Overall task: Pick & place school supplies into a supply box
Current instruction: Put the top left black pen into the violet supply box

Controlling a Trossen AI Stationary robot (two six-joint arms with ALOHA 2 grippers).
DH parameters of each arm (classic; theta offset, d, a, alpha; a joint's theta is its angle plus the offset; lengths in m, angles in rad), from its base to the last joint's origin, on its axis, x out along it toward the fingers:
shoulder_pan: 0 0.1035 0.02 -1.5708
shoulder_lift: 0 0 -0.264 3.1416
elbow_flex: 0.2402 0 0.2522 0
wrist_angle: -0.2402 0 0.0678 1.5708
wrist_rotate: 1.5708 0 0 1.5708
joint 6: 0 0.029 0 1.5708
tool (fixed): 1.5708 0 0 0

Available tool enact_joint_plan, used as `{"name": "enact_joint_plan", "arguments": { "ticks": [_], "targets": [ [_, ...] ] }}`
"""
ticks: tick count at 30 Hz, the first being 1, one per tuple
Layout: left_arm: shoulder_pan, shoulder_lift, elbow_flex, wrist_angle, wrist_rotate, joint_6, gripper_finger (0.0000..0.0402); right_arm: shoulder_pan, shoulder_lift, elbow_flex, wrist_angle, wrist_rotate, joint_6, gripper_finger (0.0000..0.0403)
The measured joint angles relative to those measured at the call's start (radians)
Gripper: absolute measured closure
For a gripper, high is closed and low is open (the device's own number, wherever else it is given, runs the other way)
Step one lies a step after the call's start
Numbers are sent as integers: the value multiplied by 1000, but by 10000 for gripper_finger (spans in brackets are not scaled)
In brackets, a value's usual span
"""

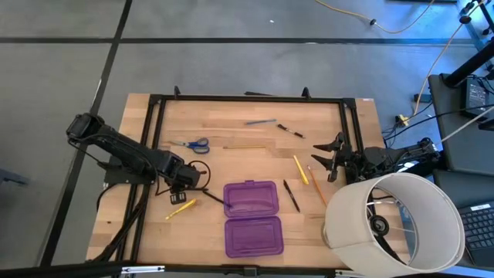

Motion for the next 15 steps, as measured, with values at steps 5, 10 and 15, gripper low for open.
{"name": "enact_joint_plan", "arguments": {
  "ticks": [5,10,15],
  "targets": [
    [0,0,0,3,-8,-8,304,0,0,0,0,0,0,227],
    [0,0,0,20,-32,-4,260,0,0,0,0,0,0,227],
    [0,0,0,31,-38,-9,226,0,0,0,0,0,0,227]
  ]
}}
